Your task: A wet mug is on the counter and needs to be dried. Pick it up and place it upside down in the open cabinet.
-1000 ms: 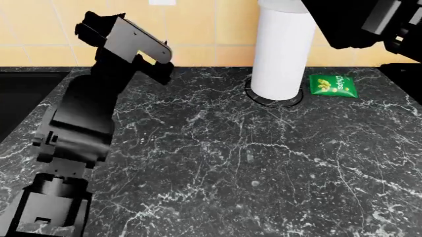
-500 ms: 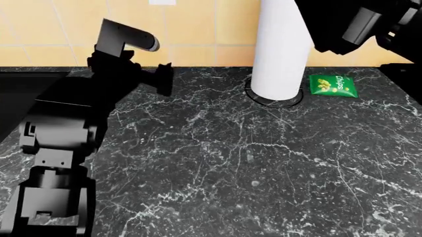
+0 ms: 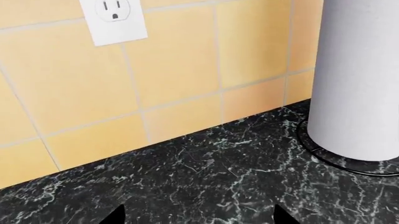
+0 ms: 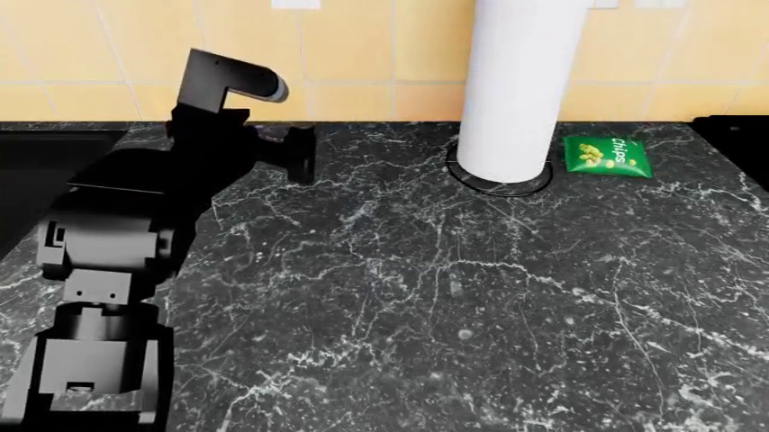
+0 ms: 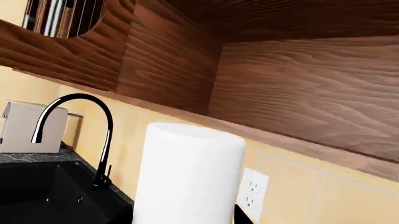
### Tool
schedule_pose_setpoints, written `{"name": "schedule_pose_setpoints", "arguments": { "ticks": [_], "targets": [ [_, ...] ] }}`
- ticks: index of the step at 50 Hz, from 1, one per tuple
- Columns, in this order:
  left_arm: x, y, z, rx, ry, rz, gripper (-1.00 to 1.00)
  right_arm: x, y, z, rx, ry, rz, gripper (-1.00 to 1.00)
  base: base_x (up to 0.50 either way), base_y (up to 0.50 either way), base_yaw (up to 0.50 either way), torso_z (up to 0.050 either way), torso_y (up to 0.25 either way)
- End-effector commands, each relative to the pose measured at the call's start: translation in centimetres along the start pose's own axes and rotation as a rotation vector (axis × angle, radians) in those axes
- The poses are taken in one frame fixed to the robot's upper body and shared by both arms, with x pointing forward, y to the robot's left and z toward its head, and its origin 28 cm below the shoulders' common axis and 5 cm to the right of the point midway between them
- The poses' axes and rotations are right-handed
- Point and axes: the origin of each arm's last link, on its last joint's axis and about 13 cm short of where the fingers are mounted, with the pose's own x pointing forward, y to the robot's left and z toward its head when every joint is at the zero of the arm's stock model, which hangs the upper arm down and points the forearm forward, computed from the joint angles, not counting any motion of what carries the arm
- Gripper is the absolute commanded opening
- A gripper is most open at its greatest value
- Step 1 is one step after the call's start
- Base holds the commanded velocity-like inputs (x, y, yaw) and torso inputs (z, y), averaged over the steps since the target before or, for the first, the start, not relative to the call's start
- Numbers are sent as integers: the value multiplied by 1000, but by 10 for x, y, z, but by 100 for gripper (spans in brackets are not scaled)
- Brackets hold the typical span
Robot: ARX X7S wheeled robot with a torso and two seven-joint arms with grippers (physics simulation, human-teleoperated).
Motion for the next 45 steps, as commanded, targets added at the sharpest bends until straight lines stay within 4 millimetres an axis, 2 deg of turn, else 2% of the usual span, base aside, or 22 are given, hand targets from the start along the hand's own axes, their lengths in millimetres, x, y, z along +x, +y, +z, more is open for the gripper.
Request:
{"name": "schedule_pose_setpoints", "arguments": {
  "ticks": [1, 13, 30, 45],
  "targets": [
    [1, 2, -3, -13, 4, -5, 100, 20, 0, 13, -79, -51, 29, -100, 0, 0, 0, 0, 0],
    [0, 4, -6, -14, 12, -16, 100, 36, -10, 22, -100, -119, 12, -100, 0, 0, 0, 0, 0],
    [0, 7, -4, -17, 9, -24, 100, 52, -22, 50, -139, -247, -34, -100, 0, 0, 0, 0, 0],
    [1, 9, -6, -12, 11, -19, 100, 62, -26, 52, -199, -318, -29, -100, 0, 0, 0, 0, 1]
  ]
}}
